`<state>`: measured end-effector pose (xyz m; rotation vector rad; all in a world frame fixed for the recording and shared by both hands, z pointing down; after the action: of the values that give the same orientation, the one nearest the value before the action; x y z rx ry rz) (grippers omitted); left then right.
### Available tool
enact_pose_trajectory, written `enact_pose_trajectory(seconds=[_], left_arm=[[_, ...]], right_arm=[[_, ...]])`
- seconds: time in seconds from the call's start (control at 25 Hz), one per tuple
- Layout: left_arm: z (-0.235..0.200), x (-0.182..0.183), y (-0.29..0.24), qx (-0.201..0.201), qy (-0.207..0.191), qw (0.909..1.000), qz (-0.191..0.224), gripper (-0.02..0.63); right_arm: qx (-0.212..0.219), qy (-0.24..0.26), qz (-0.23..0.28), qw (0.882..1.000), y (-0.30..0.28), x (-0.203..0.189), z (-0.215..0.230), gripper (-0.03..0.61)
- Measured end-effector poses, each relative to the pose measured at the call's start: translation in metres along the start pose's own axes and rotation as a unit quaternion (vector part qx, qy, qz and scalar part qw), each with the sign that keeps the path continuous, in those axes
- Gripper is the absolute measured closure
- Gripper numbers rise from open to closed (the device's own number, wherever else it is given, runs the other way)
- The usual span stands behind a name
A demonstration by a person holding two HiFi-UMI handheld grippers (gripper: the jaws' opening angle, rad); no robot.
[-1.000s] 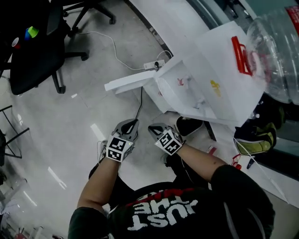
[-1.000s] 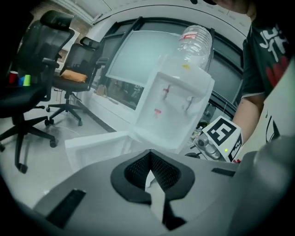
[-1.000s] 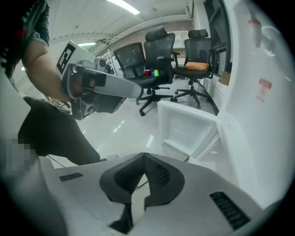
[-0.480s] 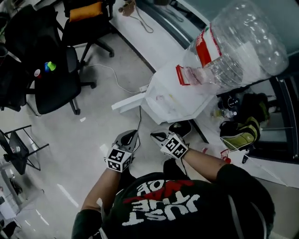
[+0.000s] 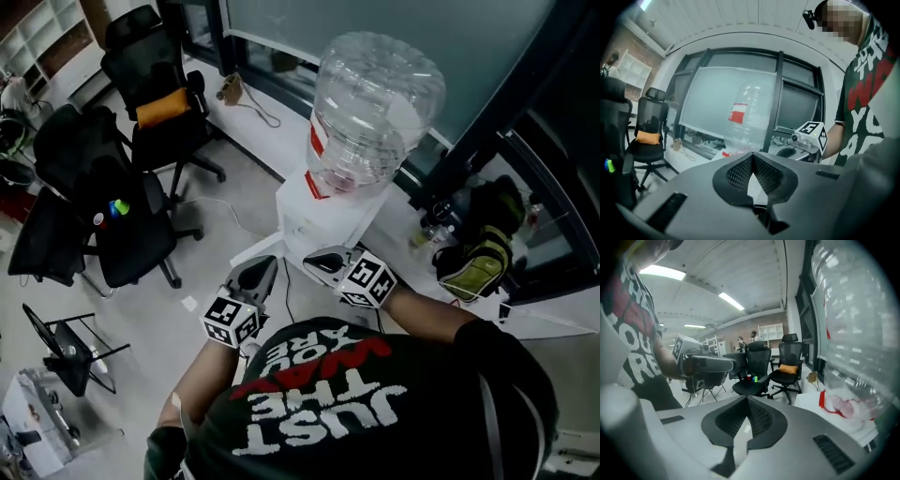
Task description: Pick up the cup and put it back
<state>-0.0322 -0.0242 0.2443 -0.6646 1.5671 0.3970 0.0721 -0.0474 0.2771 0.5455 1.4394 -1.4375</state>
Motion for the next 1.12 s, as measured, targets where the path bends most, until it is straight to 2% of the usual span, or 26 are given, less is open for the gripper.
enact_pose_trajectory(seconds=[0.32,0.44,0.76,0.96,1.12], left_arm=[[0.007,0.13,0.001,-0.021,-0.034,0.9964,0.074,0.615],[0.012,0.16,0.004,-0.032,-0.049,0.9937,0.096,0.615],[0.035,0.181,0.007,-0.044,-0.061,0.9908,0.113,0.615],[0.036,0.177,0.012,-0.044,-0.05,0.9914,0.113,0.615],[0.034,0.177,0.015,-0.045,-0.051,0.9912,0.113,0.615]], right_arm=[[-0.014,0.032,0.107,0.994,0.077,0.128,-0.003,0.545],[-0.024,0.04,0.133,0.99,0.095,0.151,-0.007,0.545],[-0.031,0.024,0.195,0.98,0.131,0.174,-0.006,0.545],[-0.029,0.008,0.203,0.979,0.132,0.174,-0.006,0.545],[-0.034,0.014,0.2,0.979,0.13,0.173,-0.008,0.545]])
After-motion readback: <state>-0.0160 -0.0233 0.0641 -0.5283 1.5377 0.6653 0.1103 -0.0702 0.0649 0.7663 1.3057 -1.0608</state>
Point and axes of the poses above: the fingertips, and each gripper's own axes: y backward along the fingers, z to its right, x out of its top, the point moved 3 cm from there along y, backward along the fingers, and after that the axes turned 6 degrees about -y, right-handed, at the moved point
